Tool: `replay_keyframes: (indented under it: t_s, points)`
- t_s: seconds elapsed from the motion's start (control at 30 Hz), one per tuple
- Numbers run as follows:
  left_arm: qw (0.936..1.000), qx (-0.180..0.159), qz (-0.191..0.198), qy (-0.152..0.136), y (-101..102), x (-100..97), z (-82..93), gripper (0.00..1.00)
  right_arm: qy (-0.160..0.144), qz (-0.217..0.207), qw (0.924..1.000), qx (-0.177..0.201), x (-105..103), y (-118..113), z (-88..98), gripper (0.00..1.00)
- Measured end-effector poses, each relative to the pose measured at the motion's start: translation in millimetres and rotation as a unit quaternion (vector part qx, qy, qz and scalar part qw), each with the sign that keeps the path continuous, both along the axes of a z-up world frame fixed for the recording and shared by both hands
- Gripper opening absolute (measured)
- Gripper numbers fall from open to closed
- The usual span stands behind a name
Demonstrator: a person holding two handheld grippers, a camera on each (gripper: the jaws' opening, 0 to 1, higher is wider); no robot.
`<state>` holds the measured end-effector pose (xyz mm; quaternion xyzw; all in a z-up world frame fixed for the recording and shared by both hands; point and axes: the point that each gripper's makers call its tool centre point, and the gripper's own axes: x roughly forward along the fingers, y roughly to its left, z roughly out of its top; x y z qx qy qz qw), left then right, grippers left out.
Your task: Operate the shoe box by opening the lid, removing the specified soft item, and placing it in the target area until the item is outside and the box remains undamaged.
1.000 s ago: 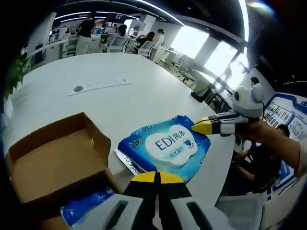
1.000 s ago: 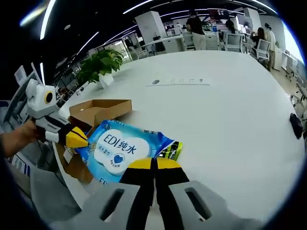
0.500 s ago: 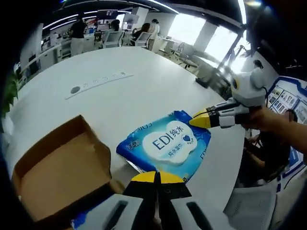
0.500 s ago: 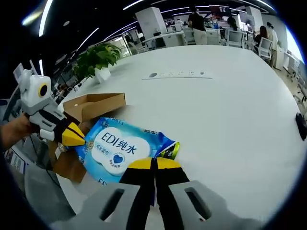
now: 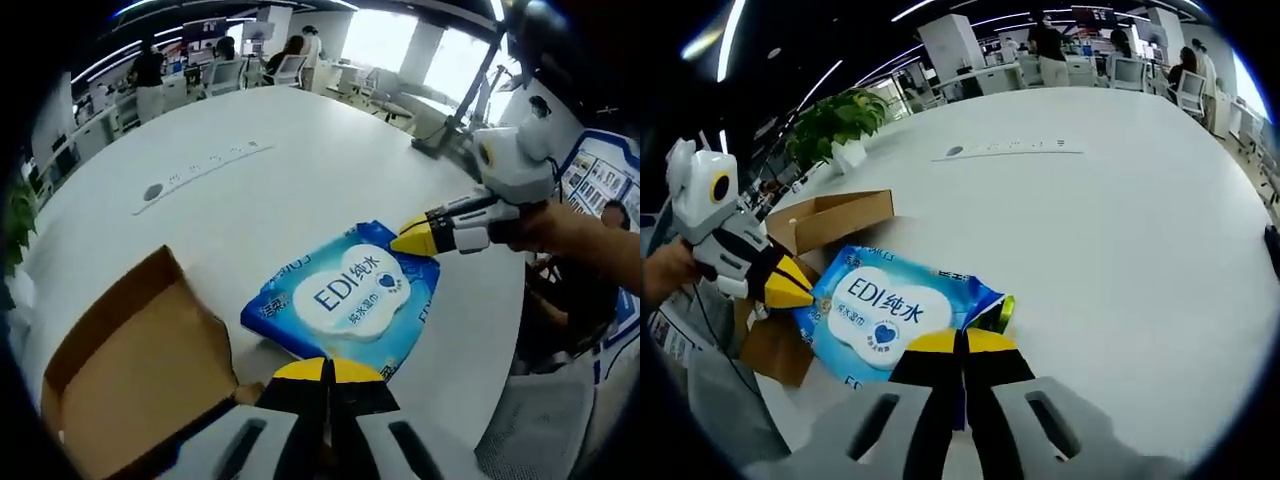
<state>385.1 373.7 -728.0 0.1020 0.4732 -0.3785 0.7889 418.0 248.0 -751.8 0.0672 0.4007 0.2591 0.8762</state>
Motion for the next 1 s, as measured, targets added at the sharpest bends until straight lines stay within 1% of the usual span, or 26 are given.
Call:
replay_keyframes:
  t_s: [0.13, 0.4, 0.5, 0.73, 0.83, 0.9, 0.97, 1.0]
  points:
    - [0.9999, 0.011, -0.003, -0.003, 1.4, -1.5, -5.6, 0.0, -0.003, -0.004, 1.0, 0.003, -1.4, -0.1, -1.8, 0.0]
    - [0.9998, 0.014, -0.004, -0.012, 1.4, 2.2, -6.4, 0.0, -0.013, -0.016, 0.9997, 0.011, 0.7, -1.7, 2.7, 0.0]
    - [0.9997, 0.017, -0.006, -0.014, 1.3, 2.5, -7.1, 0.0, -0.012, -0.016, 0.9997, 0.01, -1.1, -2.0, 2.6, 0.0]
    - [0.9988, 0.036, -0.017, -0.028, 2.7, 0.7, -8.4, 0.0, -0.011, -0.015, 0.9998, 0.012, -4.0, -2.2, 0.0, 0.0]
    - [0.9983, 0.046, -0.032, -0.018, 2.2, -5.2, -9.8, 0.03, -0.016, -0.017, 0.9997, 0.01, -3.3, -3.2, 0.8, 0.0]
    - [0.9976, 0.052, -0.043, -0.019, 1.2, -8.8, -9.4, 0.06, -0.018, -0.02, 0.9996, 0.005, -2.3, -5.7, 1.0, 0.01]
    - [0.9975, 0.052, -0.044, -0.019, 0.8, -10.9, -8.3, 0.09, -0.03, -0.015, 0.9994, -0.004, -1.4, -6.4, 3.0, 0.02]
    - [0.9974, 0.053, -0.045, -0.021, 0.9, -11.5, -7.9, 0.1, -0.03, -0.012, 0.9995, -0.006, -3.0, -5.0, 3.8, 0.02]
